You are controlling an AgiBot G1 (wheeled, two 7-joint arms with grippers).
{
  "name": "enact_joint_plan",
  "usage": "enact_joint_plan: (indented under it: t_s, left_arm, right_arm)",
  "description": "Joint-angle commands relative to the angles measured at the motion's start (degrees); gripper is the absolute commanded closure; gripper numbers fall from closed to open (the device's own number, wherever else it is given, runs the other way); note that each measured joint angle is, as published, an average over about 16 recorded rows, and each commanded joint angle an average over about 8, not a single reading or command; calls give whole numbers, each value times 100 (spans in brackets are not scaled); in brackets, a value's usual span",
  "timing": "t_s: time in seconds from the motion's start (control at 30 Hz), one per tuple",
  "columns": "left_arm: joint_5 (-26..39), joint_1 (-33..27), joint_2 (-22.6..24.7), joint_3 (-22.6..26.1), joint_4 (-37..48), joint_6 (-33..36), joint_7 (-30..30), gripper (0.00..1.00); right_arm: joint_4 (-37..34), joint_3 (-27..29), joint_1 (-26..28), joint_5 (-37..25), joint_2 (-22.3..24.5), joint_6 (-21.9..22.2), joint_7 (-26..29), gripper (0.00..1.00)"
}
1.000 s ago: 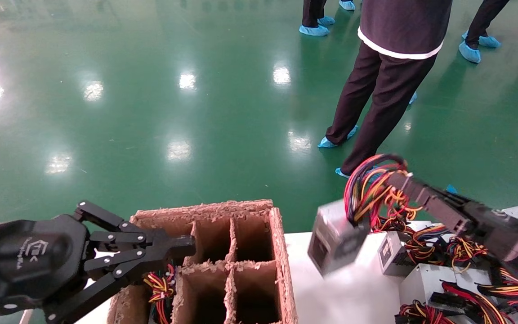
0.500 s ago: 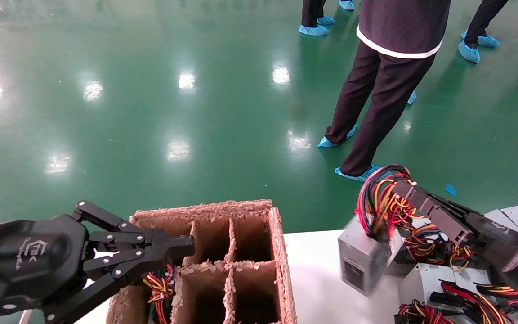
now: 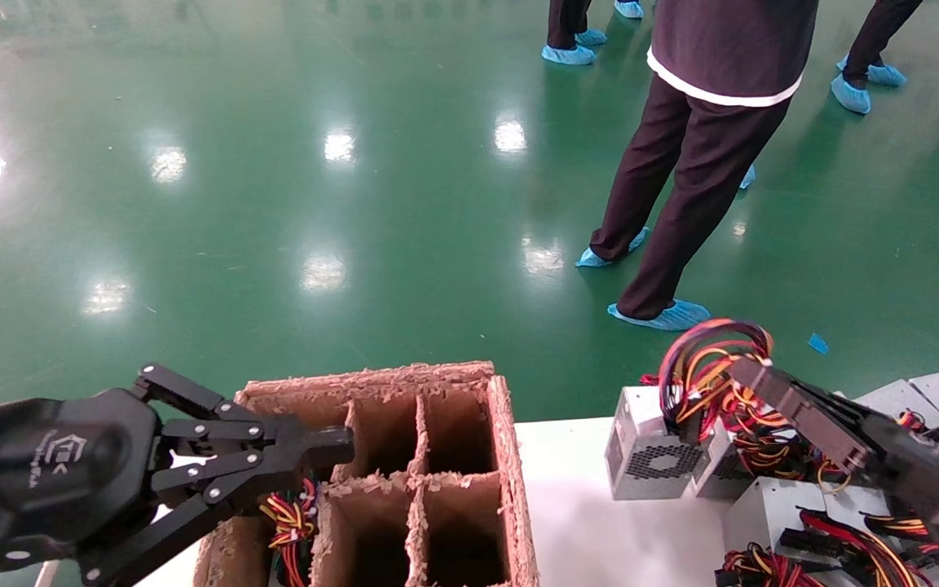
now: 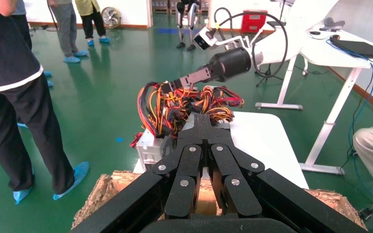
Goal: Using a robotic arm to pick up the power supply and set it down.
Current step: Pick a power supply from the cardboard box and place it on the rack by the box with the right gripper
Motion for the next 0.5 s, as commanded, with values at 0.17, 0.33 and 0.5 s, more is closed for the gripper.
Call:
enact_joint_plan:
  t_s: [0.17,0.33,0.5]
  left_arm:
    - [0,0,0,0,0,0,0,100]
    - [0,0,0,0,0,0,0,100]
    - [0,0,0,1,0,0,0,100]
  right_arm:
    - [-75,-33,-190,92,-30,-12,23,100]
    - [-180,-24,-399,214,29,-62,53,100]
    - [-302,1,-604,327,98,-158,90,100]
